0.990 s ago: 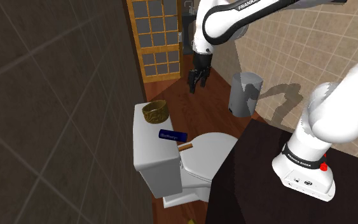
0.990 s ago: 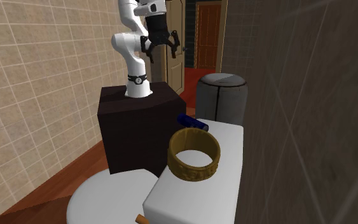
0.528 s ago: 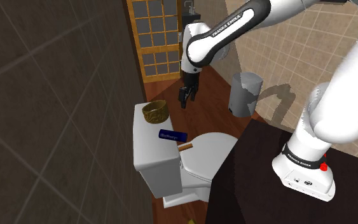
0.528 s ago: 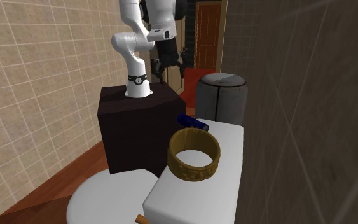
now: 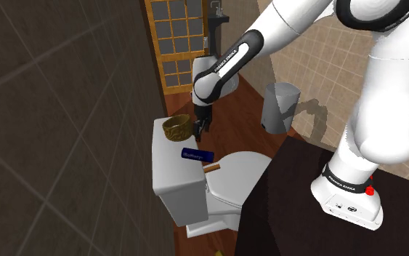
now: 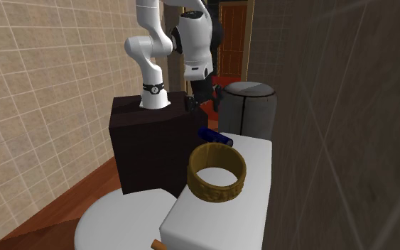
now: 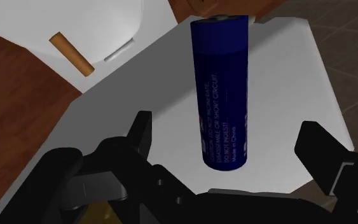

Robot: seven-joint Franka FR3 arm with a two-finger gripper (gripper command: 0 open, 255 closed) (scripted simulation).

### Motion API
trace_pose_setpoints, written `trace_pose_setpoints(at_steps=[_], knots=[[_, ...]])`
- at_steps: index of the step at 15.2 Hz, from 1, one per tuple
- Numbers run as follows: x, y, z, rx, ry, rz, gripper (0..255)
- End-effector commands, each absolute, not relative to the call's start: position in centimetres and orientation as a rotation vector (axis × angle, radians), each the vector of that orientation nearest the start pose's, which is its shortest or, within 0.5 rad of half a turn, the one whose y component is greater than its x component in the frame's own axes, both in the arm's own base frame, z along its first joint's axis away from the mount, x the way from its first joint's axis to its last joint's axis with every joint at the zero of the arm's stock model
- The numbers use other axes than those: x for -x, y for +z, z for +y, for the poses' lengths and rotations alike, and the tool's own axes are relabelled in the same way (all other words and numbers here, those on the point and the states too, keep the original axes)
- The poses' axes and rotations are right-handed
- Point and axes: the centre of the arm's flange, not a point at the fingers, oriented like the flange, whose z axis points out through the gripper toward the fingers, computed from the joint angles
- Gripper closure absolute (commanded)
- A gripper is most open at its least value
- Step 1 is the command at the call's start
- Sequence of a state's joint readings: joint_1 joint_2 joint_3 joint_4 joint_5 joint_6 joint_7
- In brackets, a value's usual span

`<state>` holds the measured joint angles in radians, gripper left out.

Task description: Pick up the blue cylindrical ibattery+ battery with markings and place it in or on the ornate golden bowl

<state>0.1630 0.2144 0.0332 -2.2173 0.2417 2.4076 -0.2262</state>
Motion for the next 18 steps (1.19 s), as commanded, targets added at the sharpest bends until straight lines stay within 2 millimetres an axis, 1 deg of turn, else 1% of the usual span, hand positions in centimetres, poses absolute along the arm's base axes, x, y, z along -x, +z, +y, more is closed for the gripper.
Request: trace_pose_setpoints(at_steps=[1,3,4,10,11,18], knots=[[-54.3,25.6,12.1,2.945,0.047,-0.395,0],[-55.2,23.3,13.2,2.936,0.062,-0.434,0],[-55.3,23.0,13.3,2.935,0.064,-0.438,0],[-55.1,19.9,13.8,2.935,0.064,-0.438,0],[-55.0,19.1,14.0,2.935,0.064,-0.438,0],[-55.0,19.1,14.0,2.935,0.064,-0.438,0]])
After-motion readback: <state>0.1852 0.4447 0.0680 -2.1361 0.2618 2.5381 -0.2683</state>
